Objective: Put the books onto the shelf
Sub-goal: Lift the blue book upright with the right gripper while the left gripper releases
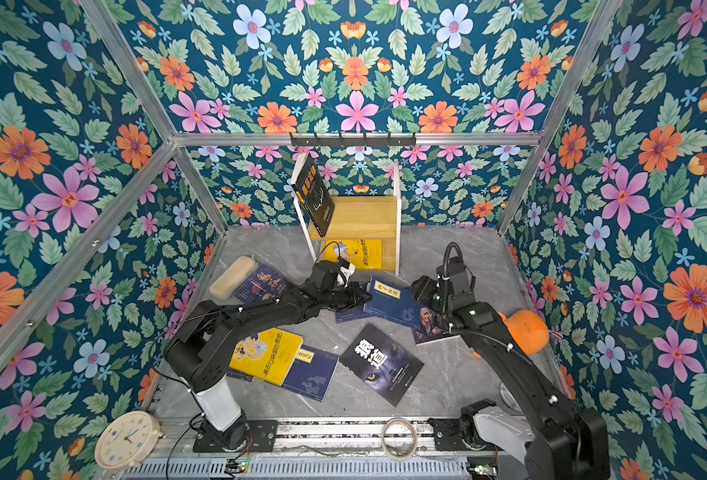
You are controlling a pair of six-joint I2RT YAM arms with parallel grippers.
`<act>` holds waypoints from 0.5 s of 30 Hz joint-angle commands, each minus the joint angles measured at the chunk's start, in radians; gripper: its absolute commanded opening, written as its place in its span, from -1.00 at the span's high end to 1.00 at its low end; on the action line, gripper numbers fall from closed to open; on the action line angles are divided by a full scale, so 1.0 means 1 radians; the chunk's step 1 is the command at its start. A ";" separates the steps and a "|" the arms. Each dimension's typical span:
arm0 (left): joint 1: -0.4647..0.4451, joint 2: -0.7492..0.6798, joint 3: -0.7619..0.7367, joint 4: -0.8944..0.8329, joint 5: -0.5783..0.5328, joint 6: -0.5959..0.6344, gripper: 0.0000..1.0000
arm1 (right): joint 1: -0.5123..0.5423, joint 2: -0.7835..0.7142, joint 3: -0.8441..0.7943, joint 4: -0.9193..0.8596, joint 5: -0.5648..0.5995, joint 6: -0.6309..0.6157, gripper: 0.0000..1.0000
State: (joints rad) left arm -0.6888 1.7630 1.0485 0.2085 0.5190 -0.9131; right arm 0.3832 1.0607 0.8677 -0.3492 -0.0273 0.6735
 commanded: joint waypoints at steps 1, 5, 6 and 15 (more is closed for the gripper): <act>0.000 -0.027 -0.004 0.035 0.022 -0.017 1.00 | 0.127 -0.055 -0.005 -0.040 0.154 -0.394 -0.36; 0.000 -0.051 -0.004 0.037 0.033 -0.027 1.00 | 0.274 -0.060 -0.023 -0.008 0.205 -0.734 -0.38; 0.000 -0.056 -0.006 0.038 0.034 -0.031 1.00 | 0.301 -0.052 -0.022 -0.008 0.230 -0.784 -0.39; 0.003 -0.102 -0.014 0.052 0.053 -0.048 1.00 | 0.420 0.038 -0.038 0.009 0.366 -1.056 -0.43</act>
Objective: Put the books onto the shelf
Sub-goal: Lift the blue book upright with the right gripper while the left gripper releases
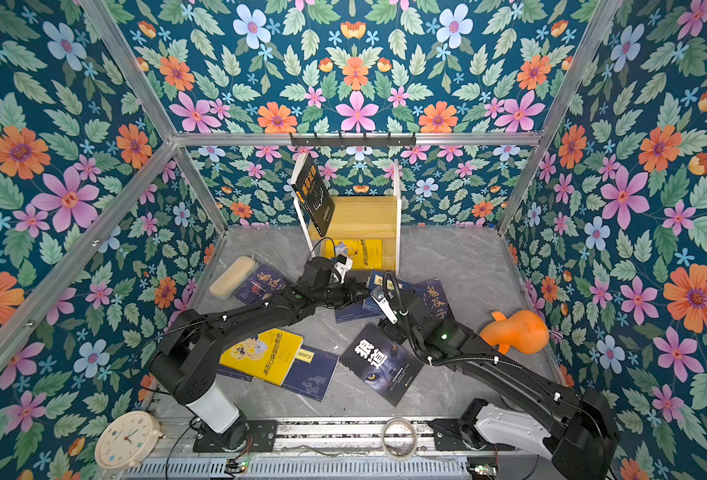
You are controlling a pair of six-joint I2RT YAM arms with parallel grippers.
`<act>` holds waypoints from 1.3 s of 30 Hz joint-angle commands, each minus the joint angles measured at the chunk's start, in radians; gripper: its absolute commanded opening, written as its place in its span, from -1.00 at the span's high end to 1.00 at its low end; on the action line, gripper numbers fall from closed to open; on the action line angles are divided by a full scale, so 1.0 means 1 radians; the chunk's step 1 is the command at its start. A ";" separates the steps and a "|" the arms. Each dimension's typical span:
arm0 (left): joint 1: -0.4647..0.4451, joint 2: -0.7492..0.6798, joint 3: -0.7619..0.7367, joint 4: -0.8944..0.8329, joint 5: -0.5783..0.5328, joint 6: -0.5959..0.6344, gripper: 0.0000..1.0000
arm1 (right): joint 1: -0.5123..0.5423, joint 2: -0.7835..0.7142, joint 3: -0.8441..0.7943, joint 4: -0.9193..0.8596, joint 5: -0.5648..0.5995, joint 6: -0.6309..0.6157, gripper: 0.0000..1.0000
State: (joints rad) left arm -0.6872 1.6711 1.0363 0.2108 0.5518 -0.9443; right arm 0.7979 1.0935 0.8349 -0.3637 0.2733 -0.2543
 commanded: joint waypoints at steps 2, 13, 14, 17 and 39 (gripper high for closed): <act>0.002 -0.017 0.000 0.055 0.026 -0.019 1.00 | 0.005 0.005 -0.020 0.043 0.059 -0.142 -0.44; 0.002 -0.045 -0.010 0.068 0.037 -0.014 1.00 | 0.006 0.108 -0.066 0.170 0.120 -0.226 -0.46; 0.002 -0.044 -0.012 0.074 0.035 -0.014 1.00 | 0.006 0.123 -0.068 0.189 0.144 -0.235 -0.45; 0.002 -0.045 -0.012 0.072 0.034 -0.013 1.00 | 0.006 0.145 -0.065 0.230 0.197 -0.249 -0.34; 0.108 -0.213 0.014 -0.155 -0.029 0.216 -0.23 | 0.006 -0.087 -0.119 0.156 0.178 -0.180 1.00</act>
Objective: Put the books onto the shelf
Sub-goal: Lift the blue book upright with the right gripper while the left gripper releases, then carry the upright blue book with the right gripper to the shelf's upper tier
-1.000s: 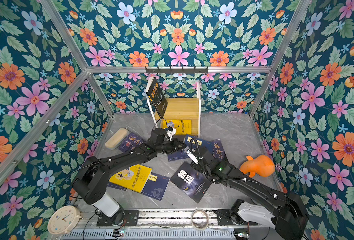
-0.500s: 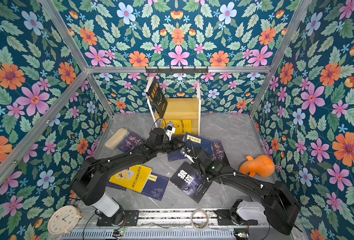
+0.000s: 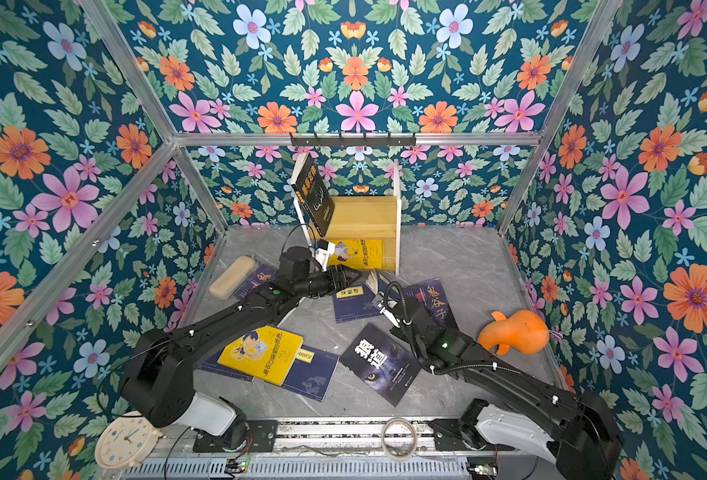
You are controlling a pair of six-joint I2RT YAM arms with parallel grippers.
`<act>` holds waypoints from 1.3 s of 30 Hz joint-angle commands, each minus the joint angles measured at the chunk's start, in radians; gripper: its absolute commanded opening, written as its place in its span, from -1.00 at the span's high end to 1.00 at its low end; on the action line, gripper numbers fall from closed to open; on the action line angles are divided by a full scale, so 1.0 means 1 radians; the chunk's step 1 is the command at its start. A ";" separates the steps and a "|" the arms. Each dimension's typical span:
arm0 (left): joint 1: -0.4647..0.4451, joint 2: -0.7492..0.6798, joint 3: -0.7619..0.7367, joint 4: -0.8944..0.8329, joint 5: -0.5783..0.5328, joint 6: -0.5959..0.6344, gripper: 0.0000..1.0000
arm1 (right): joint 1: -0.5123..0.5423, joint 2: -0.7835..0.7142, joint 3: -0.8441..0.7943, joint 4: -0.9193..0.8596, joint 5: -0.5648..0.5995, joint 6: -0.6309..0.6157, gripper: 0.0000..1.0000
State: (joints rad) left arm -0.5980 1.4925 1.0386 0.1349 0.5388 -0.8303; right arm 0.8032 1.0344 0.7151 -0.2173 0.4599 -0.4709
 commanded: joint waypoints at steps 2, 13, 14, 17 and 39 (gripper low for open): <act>0.056 -0.080 0.017 -0.127 -0.020 0.145 -0.31 | 0.000 -0.055 0.010 0.000 -0.028 0.055 1.00; 0.234 -0.350 -0.050 -0.355 -0.129 0.431 -0.81 | 0.001 -0.066 0.116 0.069 -0.134 0.198 1.00; 0.250 -0.377 -0.067 -0.361 -0.139 0.450 -0.85 | 0.001 -0.056 0.133 0.074 -0.139 0.213 1.00; 0.299 -0.436 -0.113 -0.371 -0.155 0.485 -0.96 | 0.000 -0.023 0.186 0.095 -0.144 0.256 1.00; 0.392 -0.494 -0.328 -0.183 -0.172 0.645 -0.99 | -0.067 0.509 0.724 0.522 -0.019 0.526 1.00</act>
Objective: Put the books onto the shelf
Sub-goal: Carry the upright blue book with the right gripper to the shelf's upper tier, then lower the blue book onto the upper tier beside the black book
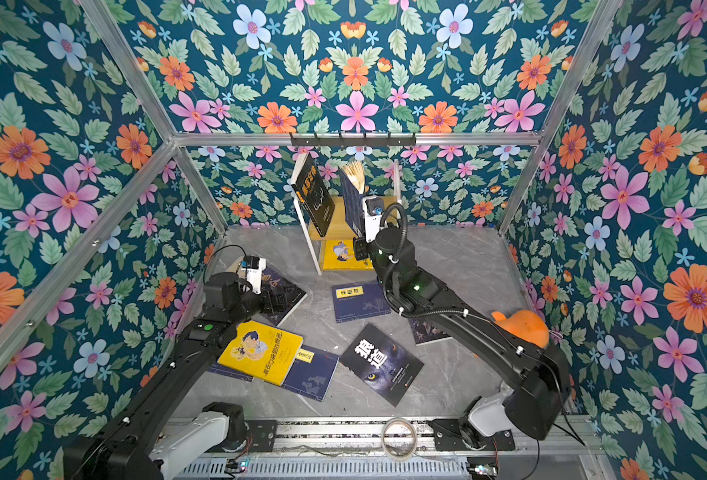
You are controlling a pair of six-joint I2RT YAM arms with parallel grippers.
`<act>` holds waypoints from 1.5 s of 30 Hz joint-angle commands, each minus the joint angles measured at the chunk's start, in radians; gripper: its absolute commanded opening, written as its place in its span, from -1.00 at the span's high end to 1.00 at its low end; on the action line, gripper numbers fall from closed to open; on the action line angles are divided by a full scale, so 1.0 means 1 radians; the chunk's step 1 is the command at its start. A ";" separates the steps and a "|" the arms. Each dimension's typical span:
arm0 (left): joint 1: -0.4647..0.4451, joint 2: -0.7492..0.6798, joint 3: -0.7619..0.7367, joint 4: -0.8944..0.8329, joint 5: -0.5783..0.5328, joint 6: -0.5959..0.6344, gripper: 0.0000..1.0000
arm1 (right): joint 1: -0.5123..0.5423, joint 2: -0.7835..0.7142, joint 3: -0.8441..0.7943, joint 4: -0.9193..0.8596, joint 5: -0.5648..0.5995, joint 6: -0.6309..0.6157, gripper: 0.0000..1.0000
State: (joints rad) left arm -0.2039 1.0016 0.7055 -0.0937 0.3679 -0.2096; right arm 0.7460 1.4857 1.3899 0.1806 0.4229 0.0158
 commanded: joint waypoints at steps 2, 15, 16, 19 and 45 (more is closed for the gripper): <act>-0.004 -0.007 -0.002 0.051 0.011 0.023 -0.99 | -0.022 0.128 0.104 0.151 0.019 0.041 1.00; -0.012 -0.001 -0.021 0.065 0.019 0.013 -0.99 | -0.036 0.484 0.354 0.198 0.030 0.004 1.00; -0.013 0.001 -0.024 0.067 0.023 0.012 -0.99 | -0.036 0.493 0.357 0.201 0.024 0.006 1.00; -0.013 0.006 -0.022 0.067 0.025 0.006 -0.99 | -0.037 0.510 0.356 0.202 0.012 0.028 1.00; -0.012 0.031 -0.028 0.071 0.023 0.001 -0.99 | -0.035 0.540 0.287 0.267 -0.253 -0.028 0.48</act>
State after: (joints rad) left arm -0.2165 1.0298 0.6788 -0.0456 0.3885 -0.2111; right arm 0.7113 2.0384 1.6855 0.3943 0.2058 0.0025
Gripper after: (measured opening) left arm 0.996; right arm 0.261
